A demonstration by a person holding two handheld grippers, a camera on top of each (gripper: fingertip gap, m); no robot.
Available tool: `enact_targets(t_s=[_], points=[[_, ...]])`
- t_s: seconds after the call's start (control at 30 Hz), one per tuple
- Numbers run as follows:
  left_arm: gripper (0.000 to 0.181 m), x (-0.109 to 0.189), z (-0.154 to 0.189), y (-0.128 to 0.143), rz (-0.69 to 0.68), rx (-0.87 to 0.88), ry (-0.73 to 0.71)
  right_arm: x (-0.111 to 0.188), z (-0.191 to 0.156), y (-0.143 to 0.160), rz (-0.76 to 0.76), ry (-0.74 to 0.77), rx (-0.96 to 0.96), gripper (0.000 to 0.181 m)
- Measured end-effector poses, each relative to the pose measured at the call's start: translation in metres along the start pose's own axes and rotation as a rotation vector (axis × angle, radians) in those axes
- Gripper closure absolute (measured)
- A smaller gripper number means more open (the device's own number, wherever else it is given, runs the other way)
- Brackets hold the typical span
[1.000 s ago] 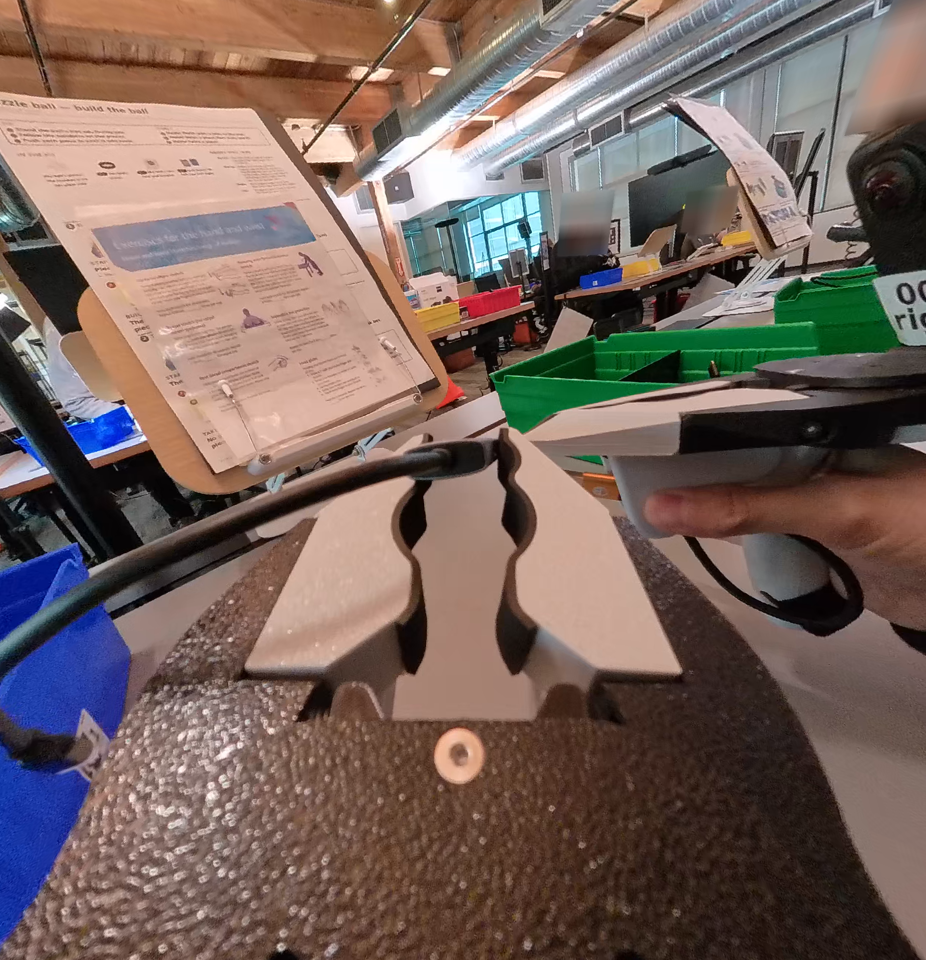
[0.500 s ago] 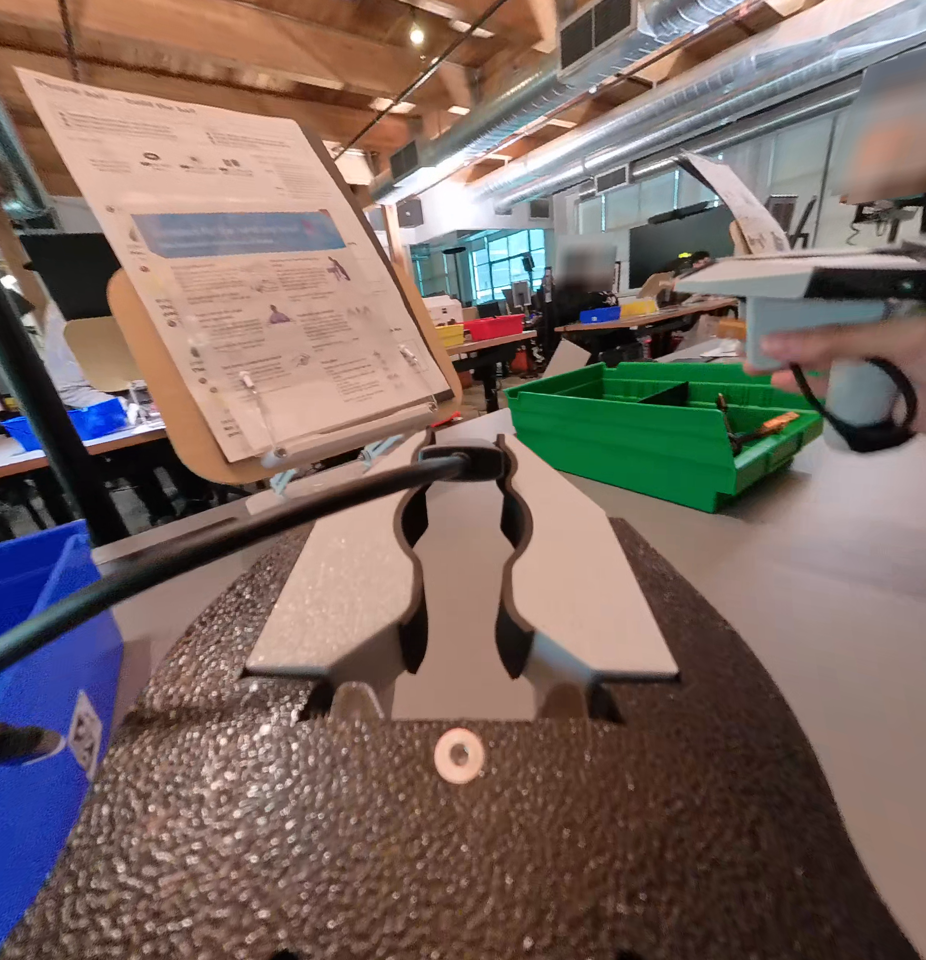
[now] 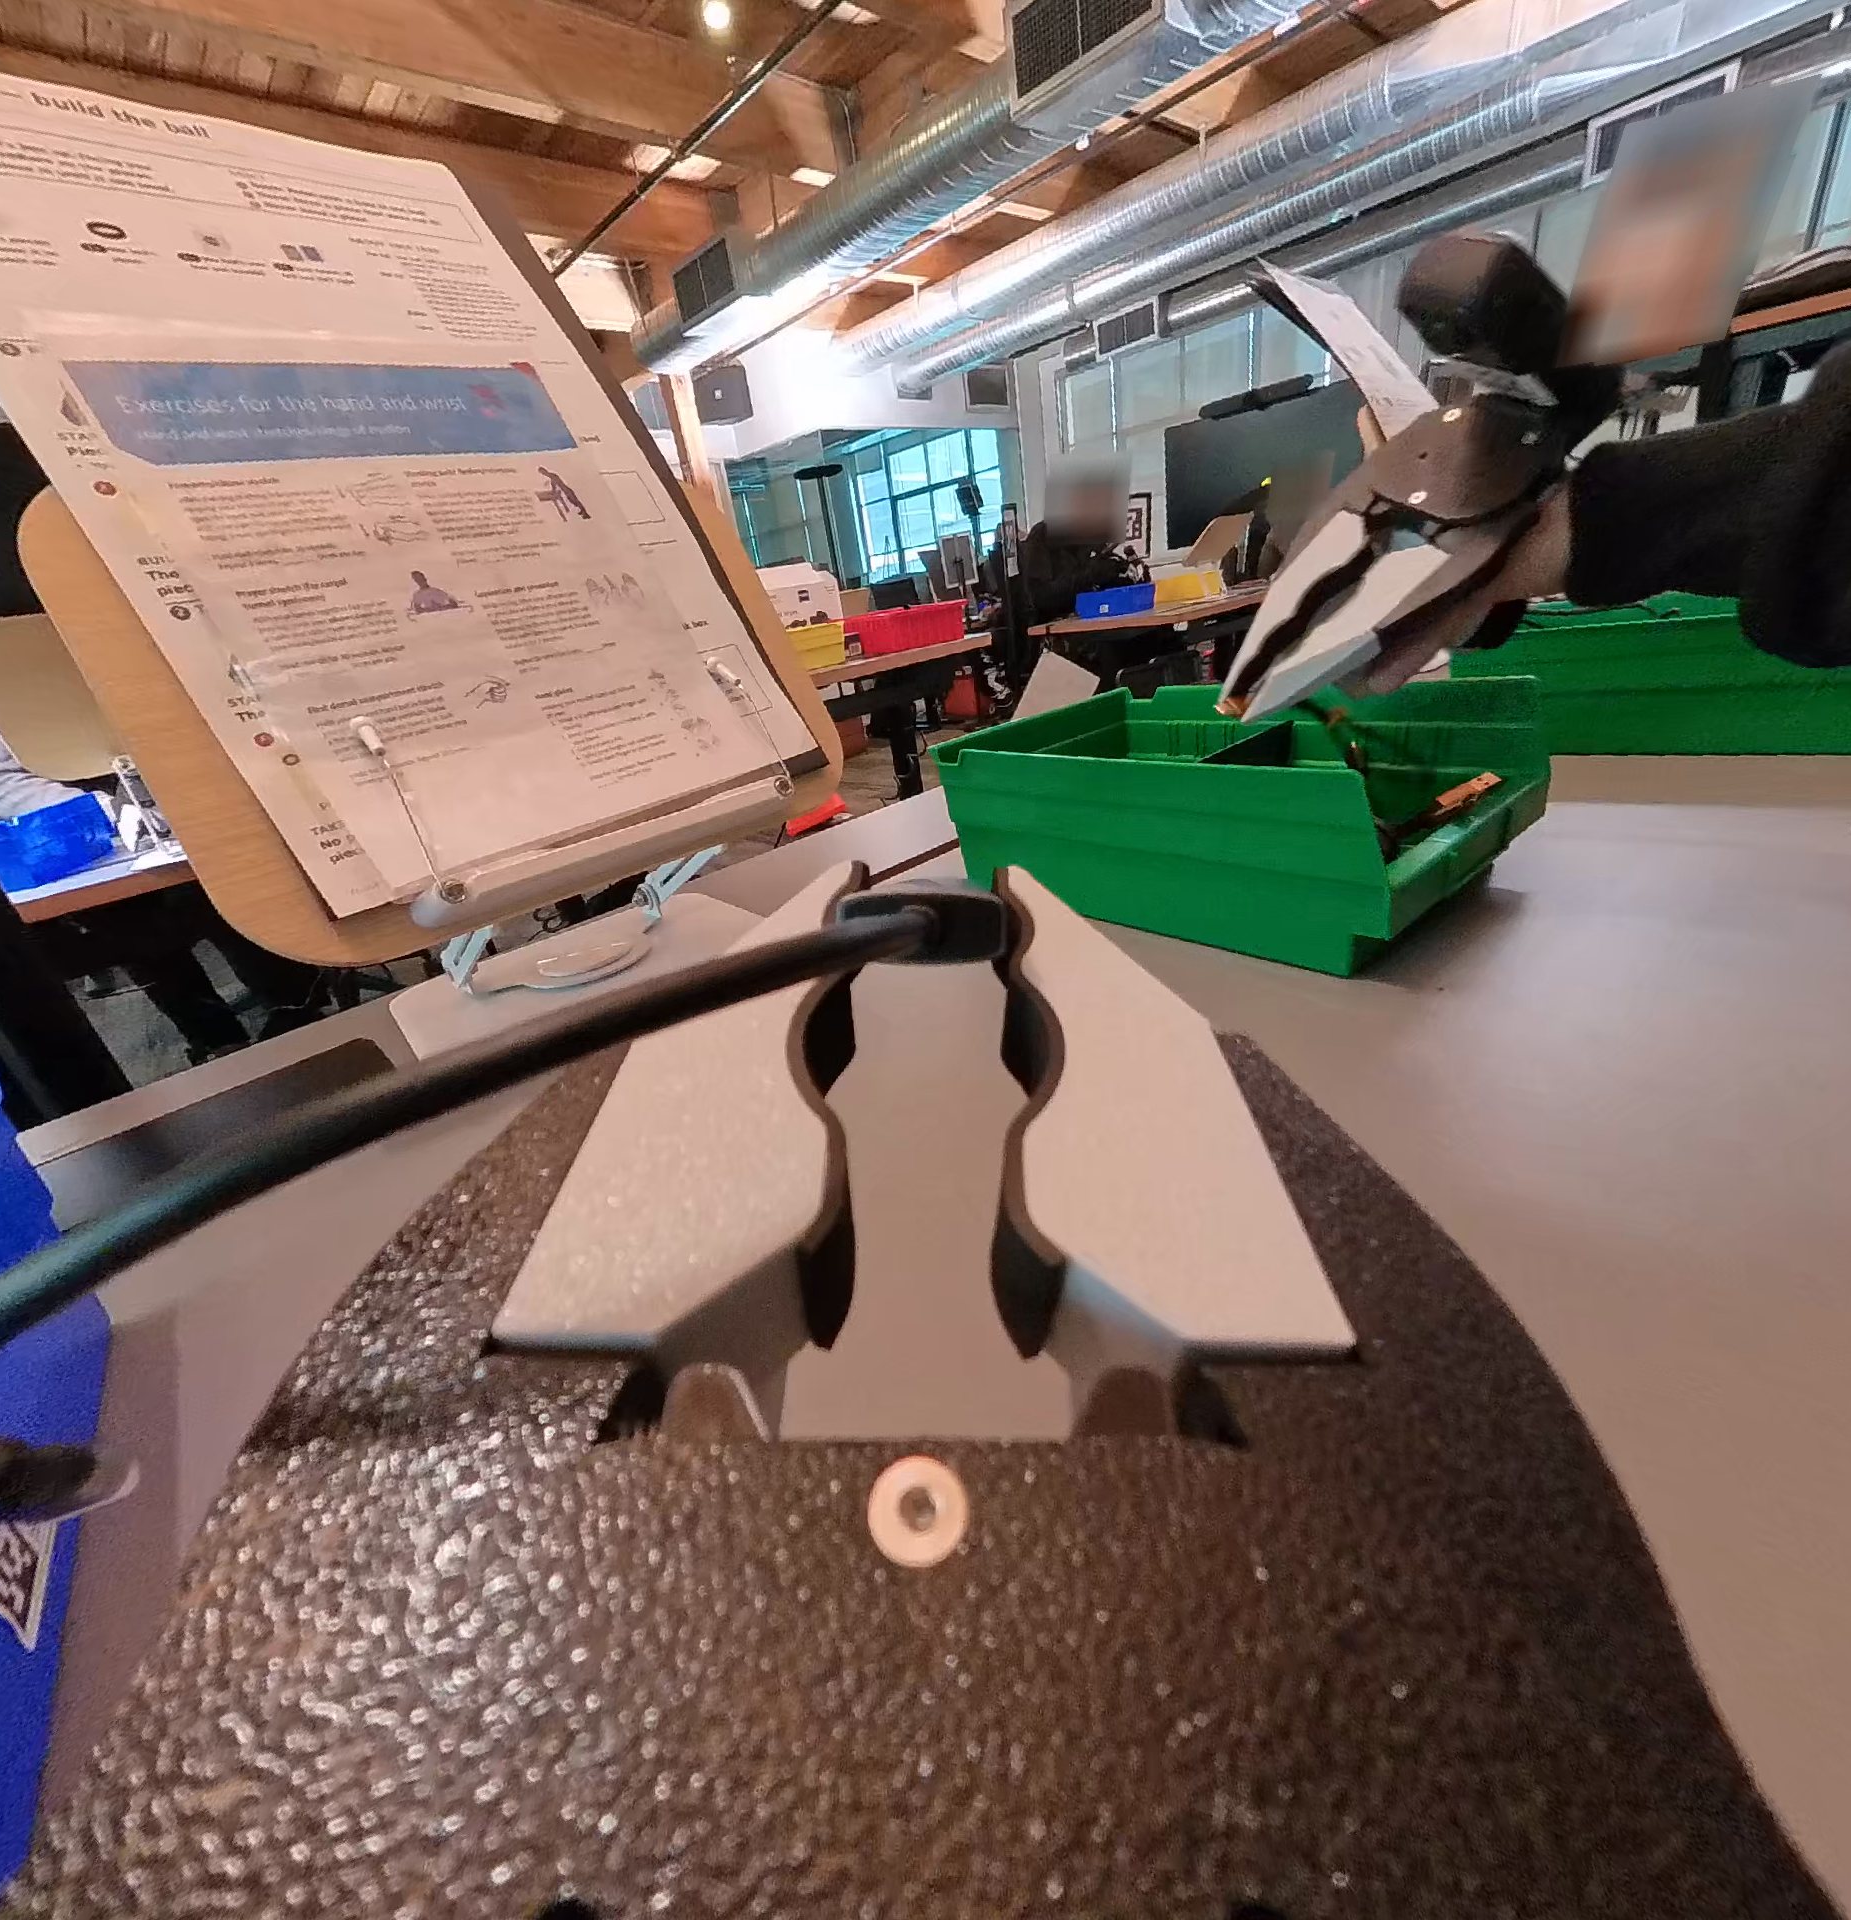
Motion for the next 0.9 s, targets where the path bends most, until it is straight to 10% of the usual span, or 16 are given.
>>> enact_targets(t_s=[0.27, 0.4, 0.5, 0.63, 0.7, 0.9], points=[[0.161, 0.002, -0.002, 0.001, -0.003, 0.004, -0.003, -0.034, 0.0, 0.02, -0.158, -0.118, -0.102, 0.167], [0.161, 0.001, -0.003, 0.002, 0.001, 0.018, 0.003, -0.013, 0.004, 0.001, -0.144, 0.029, -0.166, 0.09], [0.161, 0.0, 0.0, 0.002, 0.0, 0.011, 0.017, 0.011, 0.005, -0.036, 0.095, 0.091, -0.293, 0.078], [0.161, 0.0, 0.007, -0.003, 0.094, 0.024, 0.152, 0.006, -0.042, -0.09, 0.376, -0.516, -0.565, 0.075], [0.161, 0.002, 0.012, -0.007, 0.165, 0.019, 0.25, -0.006, -0.076, -0.11, 0.446, -0.895, -0.632, 0.108], [0.161, 0.008, 0.028, -0.017, 0.313, -0.094, 0.454, -0.061, -0.138, -0.129, 0.55, -1.347, -0.891, 0.144]])
Point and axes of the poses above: each gripper's, where its closed fingertips meet, x back along the fingers, y out of its underside, z = x × y across the jaws, the point moved 10 cm from there along x, back along the fingers, and after that the axes turned 2 degrees about y, right-handed, at the moved point
